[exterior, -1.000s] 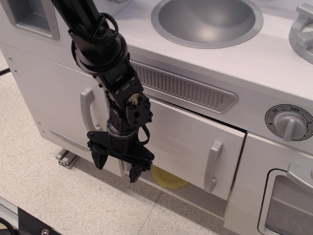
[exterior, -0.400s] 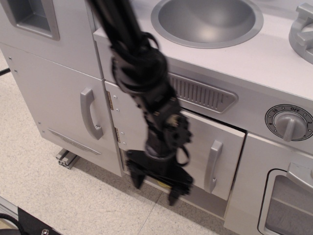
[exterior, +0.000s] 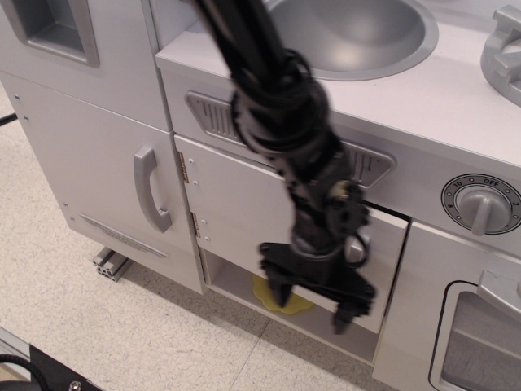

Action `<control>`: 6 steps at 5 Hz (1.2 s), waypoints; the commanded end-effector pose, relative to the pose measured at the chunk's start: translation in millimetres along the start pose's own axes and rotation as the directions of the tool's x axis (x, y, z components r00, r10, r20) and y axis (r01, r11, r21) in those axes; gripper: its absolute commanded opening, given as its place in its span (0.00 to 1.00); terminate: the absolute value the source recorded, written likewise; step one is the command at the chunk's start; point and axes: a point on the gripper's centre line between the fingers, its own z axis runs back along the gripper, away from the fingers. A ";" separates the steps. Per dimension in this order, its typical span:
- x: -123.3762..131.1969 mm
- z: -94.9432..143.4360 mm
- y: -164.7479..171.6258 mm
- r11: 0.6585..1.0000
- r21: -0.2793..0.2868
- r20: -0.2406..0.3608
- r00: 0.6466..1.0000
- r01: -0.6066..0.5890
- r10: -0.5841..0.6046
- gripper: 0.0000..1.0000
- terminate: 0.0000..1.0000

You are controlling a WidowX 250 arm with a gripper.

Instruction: Open cabinet

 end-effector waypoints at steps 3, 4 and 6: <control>35.7 27.5 -19.3 1.000 0.006 0.248 0.968 -0.023 0.021 1.00 0.00; 36.6 26.0 -20.6 1.000 -0.011 0.256 0.966 -0.023 0.025 0.00 0.00; 36.7 28.2 -20.9 0.999 -0.045 0.268 0.963 -0.015 0.027 0.00 0.00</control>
